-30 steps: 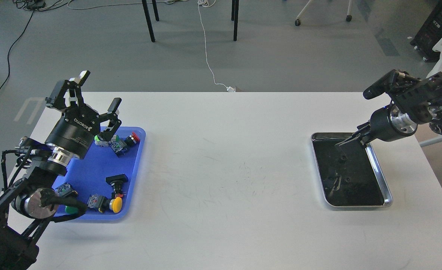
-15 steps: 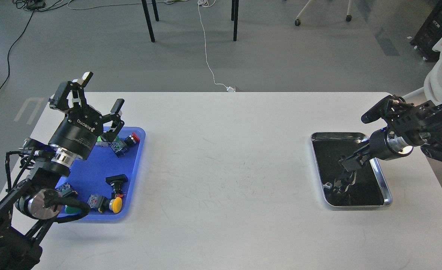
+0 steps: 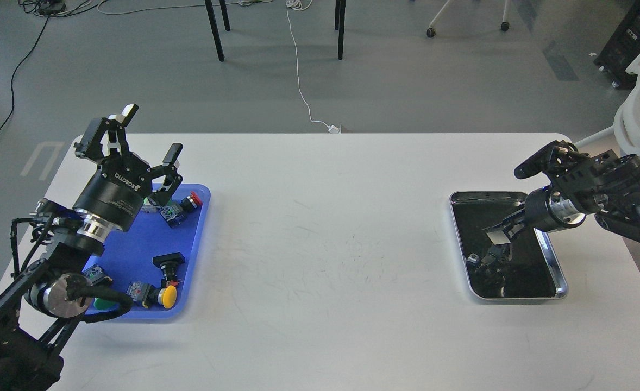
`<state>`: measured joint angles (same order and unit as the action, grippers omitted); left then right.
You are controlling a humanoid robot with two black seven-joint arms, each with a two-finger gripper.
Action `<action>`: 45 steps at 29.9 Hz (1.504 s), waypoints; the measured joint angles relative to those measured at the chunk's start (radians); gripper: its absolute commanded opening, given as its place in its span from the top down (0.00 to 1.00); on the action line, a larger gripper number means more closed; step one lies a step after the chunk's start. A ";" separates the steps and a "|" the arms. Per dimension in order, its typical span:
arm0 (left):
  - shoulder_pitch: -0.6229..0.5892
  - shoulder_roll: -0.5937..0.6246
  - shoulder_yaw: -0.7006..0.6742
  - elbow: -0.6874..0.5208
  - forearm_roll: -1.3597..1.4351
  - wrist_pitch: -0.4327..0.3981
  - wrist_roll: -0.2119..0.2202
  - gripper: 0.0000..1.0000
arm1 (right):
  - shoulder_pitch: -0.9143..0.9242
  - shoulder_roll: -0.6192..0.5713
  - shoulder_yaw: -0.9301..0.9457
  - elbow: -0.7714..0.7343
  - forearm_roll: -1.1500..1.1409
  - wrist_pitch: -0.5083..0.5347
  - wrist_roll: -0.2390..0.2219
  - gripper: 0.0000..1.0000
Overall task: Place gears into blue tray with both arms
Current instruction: 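Grasp the small black part in the metal tray with the right gripper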
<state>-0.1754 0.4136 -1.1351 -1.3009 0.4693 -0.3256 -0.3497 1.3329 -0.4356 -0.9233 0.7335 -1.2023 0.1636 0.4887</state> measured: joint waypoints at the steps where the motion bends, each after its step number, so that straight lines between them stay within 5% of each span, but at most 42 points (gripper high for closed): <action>1: 0.000 0.001 0.000 0.000 0.000 0.000 0.000 0.02 | -0.002 0.002 0.000 -0.002 0.000 0.000 0.000 0.36; 10: 0.001 0.002 0.000 0.000 0.000 -0.001 0.000 0.02 | -0.019 0.011 -0.014 -0.017 -0.002 0.001 0.000 0.39; 20: 0.002 0.008 0.000 0.000 0.000 -0.001 0.000 0.02 | -0.025 0.013 -0.020 -0.034 0.002 -0.001 0.000 0.54; 32: 0.002 0.011 0.000 0.000 0.000 -0.002 0.000 0.02 | -0.037 0.035 -0.017 -0.045 0.006 -0.002 0.000 0.54; 39: 0.002 0.010 0.000 0.000 0.000 -0.002 0.000 0.02 | -0.052 0.047 -0.015 -0.070 0.006 -0.003 0.000 0.78; 45: 0.002 0.010 0.000 0.000 0.000 -0.001 0.000 0.02 | -0.054 0.054 -0.014 -0.076 0.006 -0.004 0.000 0.84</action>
<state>-0.1733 0.4240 -1.1351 -1.3008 0.4694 -0.3267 -0.3497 1.2790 -0.3820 -0.9374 0.6574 -1.1961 0.1597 0.4883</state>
